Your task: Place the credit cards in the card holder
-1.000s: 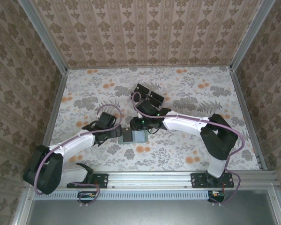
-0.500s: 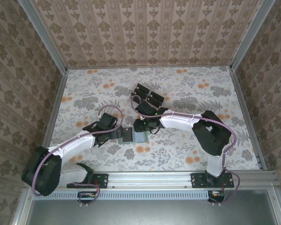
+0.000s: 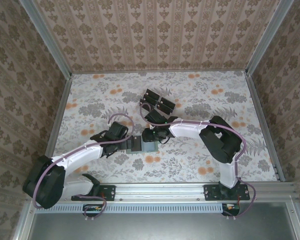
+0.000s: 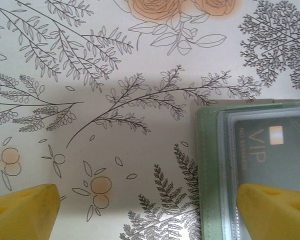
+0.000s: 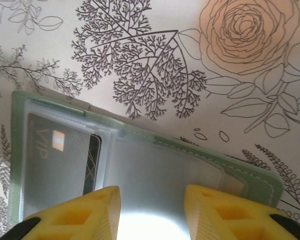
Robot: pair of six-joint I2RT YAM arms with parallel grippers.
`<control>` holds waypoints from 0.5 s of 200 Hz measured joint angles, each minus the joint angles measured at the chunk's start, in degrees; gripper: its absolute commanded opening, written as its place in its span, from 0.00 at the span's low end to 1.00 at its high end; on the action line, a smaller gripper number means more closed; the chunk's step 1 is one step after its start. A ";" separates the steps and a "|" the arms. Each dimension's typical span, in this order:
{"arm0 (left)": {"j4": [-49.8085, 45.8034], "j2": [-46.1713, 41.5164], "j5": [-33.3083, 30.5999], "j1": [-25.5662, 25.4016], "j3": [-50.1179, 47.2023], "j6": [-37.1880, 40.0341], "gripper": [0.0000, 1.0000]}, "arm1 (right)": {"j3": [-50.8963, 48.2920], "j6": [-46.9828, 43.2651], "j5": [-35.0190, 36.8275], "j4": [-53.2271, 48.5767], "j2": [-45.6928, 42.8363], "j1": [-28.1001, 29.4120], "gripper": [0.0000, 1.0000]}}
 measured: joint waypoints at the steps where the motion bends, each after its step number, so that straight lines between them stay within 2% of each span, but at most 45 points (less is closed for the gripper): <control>1: 0.02 -0.02 0.00 -0.02 0.00 0.00 1.00 | -0.07 0.00 -0.11 0.09 0.00 0.00 0.43; 100: 6.93 -7.80 0.00 -6.40 -5.55 0.00 1.00 | -3.28 8.15 -6.73 8.79 0.09 -1.25 0.44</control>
